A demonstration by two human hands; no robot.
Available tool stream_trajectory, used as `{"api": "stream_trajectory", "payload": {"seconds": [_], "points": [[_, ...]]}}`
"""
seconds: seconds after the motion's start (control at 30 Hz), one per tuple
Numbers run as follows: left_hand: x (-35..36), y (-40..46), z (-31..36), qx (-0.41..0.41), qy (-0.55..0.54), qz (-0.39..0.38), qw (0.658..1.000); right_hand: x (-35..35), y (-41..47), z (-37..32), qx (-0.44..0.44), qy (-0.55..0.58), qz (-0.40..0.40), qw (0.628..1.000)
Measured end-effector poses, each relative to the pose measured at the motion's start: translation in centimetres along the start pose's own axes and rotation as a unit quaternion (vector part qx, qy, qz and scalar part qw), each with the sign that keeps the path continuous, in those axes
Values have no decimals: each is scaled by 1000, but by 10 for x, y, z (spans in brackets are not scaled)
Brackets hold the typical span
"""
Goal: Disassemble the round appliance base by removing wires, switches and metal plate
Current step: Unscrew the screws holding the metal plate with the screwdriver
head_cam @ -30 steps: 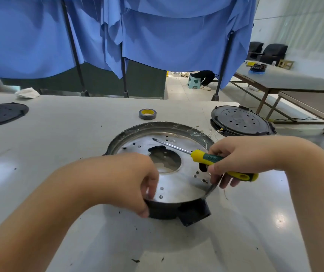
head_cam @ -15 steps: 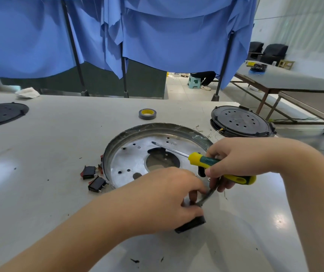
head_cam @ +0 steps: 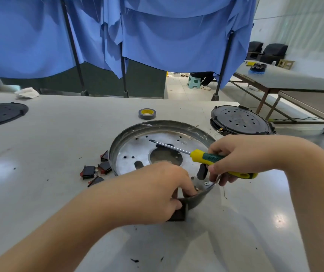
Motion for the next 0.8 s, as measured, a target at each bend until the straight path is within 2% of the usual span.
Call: {"api": "stream_trajectory", "payload": {"seconds": [0.27, 0.53, 0.67, 0.8], "points": [[-16, -15, -32, -124, 17, -68, 990, -1, 3, 4, 16, -2, 7, 1000], [-26, -25, -59, -186, 72, -84, 976, 9, 3, -9, -21, -8, -27, 999], [-28, -25, -61, -180, 87, -65, 978, 9, 2, -12, -22, -14, -21, 999], [-24, -21, -41, -129, 26, -59, 990, 10, 0, -14, -20, -17, -16, 1000]]}}
Point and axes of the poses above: each hand's wrist, its own y-axis towards the middle knuckle, its own x-axis out of the palm, z = x × y, the point moved 7 cm from there along y, towards the middle knuckle, and after that the axes turned 8 degrees about -x, right-handed, at the moved point
